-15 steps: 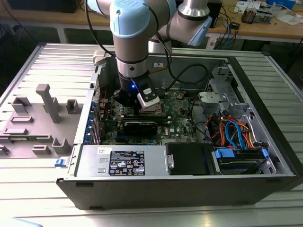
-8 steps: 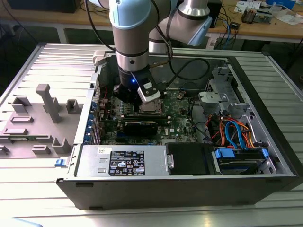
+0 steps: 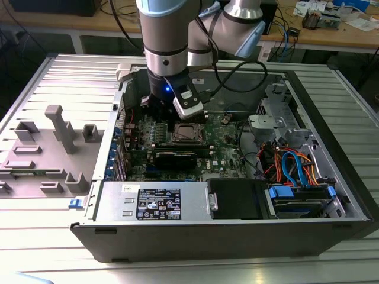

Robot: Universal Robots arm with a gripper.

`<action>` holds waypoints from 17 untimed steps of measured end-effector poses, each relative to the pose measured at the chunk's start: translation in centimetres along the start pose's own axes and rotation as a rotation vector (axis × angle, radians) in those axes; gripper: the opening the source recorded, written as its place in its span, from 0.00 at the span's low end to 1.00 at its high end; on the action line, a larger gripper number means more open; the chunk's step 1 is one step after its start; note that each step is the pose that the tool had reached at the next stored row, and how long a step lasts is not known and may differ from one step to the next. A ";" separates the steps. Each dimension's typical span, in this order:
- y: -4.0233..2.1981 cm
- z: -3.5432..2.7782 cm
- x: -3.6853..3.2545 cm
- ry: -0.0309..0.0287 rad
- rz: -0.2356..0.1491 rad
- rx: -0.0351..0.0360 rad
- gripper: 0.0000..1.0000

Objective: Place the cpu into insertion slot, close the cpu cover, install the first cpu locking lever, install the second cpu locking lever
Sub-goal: 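Install the second cpu locking lever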

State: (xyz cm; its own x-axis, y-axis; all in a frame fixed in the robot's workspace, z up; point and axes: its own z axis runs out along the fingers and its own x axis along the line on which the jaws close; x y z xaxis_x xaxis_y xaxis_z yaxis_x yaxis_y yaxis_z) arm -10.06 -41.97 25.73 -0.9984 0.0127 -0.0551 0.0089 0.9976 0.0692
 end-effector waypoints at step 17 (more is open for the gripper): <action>-0.88 -0.14 -2.35 0.0039 0.001 0.0000 0.11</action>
State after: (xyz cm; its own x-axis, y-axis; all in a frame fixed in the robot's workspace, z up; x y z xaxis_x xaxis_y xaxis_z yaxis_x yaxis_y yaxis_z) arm -7.73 -42.89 25.93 -0.9986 0.0132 -0.0512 0.0096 0.9976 0.0692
